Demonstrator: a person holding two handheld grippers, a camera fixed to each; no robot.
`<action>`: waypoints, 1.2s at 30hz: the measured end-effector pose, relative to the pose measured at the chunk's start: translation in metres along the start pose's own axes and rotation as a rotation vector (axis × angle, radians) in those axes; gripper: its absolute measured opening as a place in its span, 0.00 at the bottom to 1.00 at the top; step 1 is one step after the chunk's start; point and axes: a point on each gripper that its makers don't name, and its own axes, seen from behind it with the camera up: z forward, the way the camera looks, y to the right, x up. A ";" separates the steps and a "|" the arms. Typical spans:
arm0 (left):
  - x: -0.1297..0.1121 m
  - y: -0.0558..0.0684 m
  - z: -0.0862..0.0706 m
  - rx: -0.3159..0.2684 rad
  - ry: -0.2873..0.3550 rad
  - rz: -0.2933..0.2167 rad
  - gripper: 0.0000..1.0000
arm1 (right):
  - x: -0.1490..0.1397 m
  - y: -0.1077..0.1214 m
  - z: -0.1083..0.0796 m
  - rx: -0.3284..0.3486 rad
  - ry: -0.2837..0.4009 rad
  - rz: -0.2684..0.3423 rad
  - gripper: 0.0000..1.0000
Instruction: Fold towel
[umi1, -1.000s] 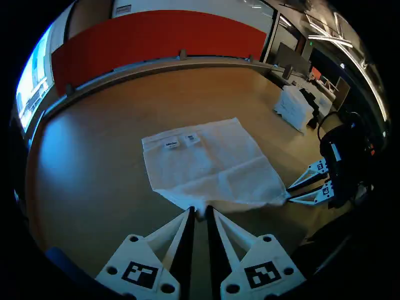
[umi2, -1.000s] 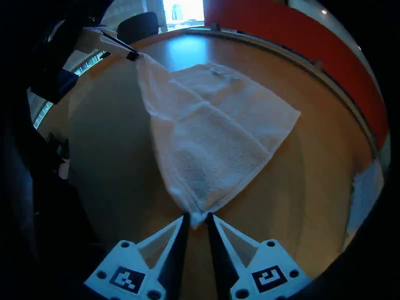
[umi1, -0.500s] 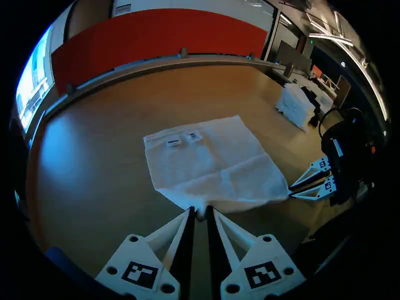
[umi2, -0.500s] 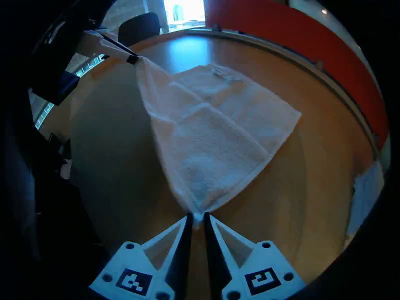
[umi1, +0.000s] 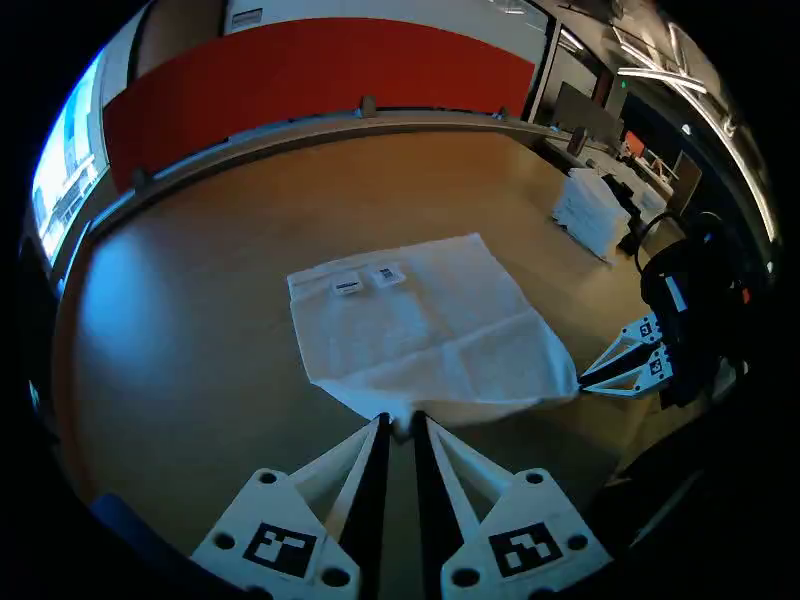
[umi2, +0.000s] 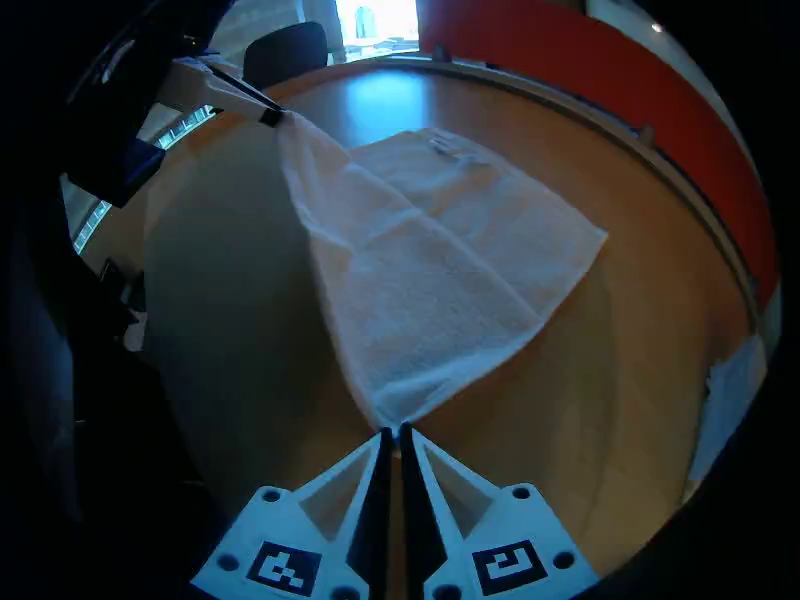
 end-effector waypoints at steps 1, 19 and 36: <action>0.000 0.000 0.000 0.000 0.000 0.000 0.17 | 0.000 0.000 0.000 0.002 0.000 0.003 0.05; 0.002 -0.005 -0.005 0.009 0.007 -0.012 0.17 | 0.023 0.009 -0.021 0.002 0.043 0.002 0.05; -0.002 -0.007 -0.010 0.019 0.013 -0.031 0.17 | 0.073 0.045 -0.054 -0.038 0.118 -0.025 0.05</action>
